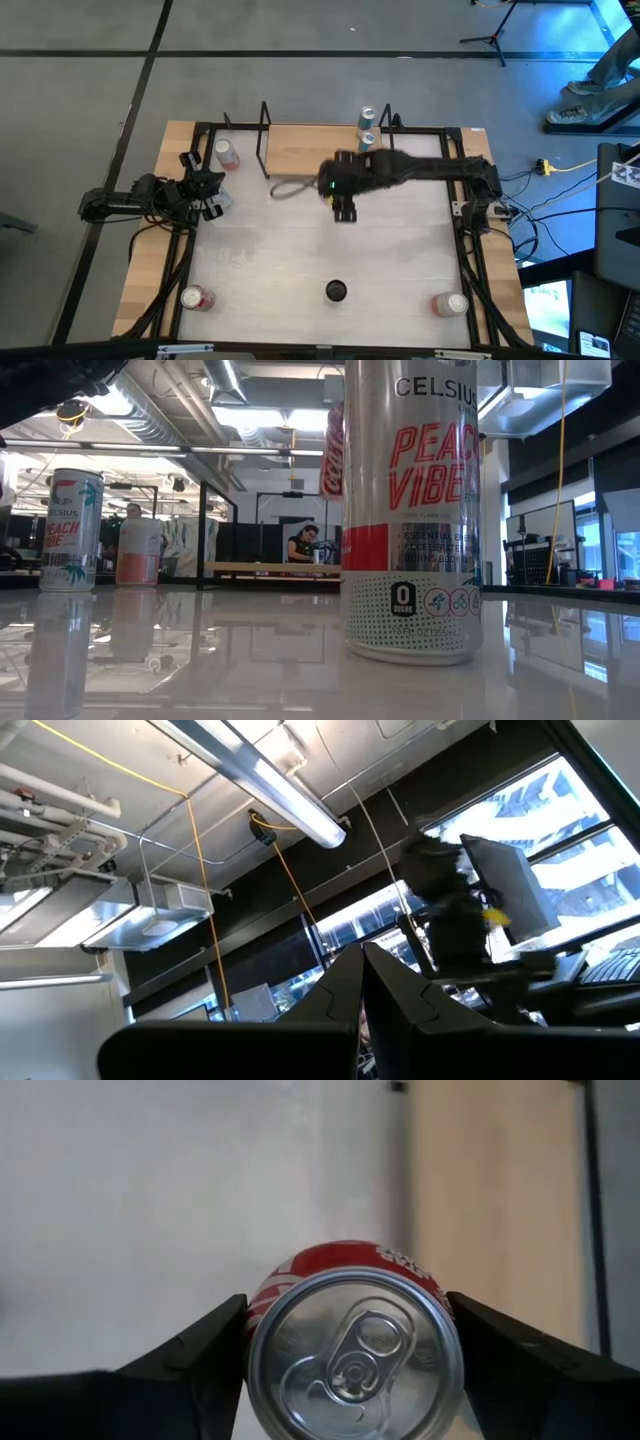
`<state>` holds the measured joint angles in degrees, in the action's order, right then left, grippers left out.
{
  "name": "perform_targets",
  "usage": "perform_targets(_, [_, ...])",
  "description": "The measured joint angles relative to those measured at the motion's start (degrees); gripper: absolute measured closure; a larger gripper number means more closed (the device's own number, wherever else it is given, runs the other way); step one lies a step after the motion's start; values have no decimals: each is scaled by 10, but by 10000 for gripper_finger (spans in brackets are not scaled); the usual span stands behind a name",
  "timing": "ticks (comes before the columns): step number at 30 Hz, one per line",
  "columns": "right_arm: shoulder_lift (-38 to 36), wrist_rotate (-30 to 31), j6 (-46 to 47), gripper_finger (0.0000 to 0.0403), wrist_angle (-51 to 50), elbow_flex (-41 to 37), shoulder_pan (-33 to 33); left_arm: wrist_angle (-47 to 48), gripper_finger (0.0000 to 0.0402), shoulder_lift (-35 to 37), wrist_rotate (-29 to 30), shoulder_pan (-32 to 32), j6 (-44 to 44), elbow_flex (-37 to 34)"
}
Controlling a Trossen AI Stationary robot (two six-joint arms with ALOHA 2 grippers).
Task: Place canned beverage on shelf
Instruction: Put the top red soda can on the shelf
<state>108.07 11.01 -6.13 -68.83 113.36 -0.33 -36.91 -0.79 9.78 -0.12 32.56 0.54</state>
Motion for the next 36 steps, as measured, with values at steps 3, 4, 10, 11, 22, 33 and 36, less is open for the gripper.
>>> perform_targets(3, [0,-1,-29,119,-13,27,-45,0,395,0,0,0,0,0])
perform_targets(4, [0,-1,-37,119,-14,34,-61,0,395,0,0,0,0,0])
perform_targets(10, [0,-28,-85,119,-15,42,-169,0,395,0,0,0,0,0])
perform_targets(11, [0,-34,-92,119,-10,40,-185,0,395,0,0,0,0,0])
perform_targets(22, [4,-97,-152,119,86,20,-290,0,395,0,0,0,0,0])
perform_targets(33, [50,-115,-163,119,97,19,-314,0,395,0,0,0,0,0])
perform_targets(36, [75,-117,-164,119,99,19,-319,0,395,0,0,0,0,0])
